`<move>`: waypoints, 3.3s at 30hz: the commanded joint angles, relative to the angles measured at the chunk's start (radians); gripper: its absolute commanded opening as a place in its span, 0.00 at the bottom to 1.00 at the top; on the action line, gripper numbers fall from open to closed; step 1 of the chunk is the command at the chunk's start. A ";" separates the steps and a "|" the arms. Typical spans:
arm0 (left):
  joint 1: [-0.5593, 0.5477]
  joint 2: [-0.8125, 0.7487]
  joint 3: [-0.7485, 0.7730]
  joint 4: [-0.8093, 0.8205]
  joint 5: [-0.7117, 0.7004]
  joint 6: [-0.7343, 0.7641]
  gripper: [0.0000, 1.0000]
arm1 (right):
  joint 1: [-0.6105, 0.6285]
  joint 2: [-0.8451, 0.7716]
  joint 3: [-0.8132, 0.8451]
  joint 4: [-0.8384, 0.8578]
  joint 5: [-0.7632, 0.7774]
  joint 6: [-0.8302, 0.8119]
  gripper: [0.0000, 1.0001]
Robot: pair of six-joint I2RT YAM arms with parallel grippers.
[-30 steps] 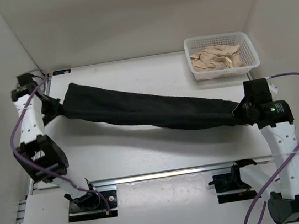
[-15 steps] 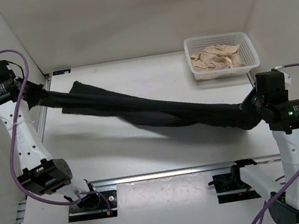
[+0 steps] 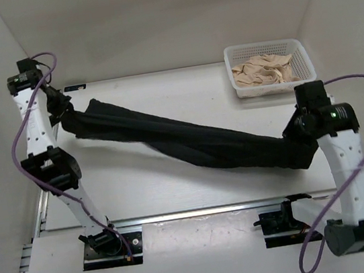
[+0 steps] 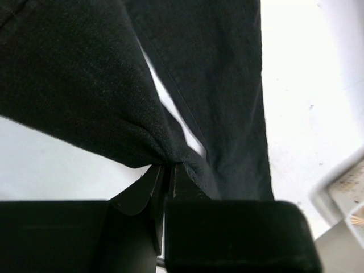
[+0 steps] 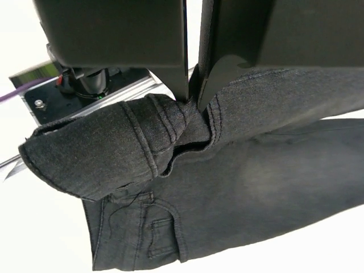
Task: Fold and stack the trousers
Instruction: Fold the trousers
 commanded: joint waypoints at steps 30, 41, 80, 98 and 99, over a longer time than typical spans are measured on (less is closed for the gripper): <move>-0.120 0.434 0.449 0.094 -0.364 0.122 0.10 | -0.050 0.540 -0.033 0.229 0.017 -0.161 0.05; -0.189 0.330 0.441 0.275 -0.300 0.164 1.00 | -0.083 0.485 -0.008 0.322 0.064 -0.121 0.99; 0.000 0.581 0.099 0.316 -0.024 0.078 0.12 | -0.287 0.304 -0.692 0.783 -0.321 0.109 0.28; 0.050 0.305 0.314 0.290 0.098 0.046 0.10 | -0.396 0.442 -0.007 0.516 -0.212 -0.072 0.00; 0.060 0.290 0.305 0.290 0.110 0.037 0.10 | -0.396 0.442 0.002 0.498 -0.203 -0.072 0.00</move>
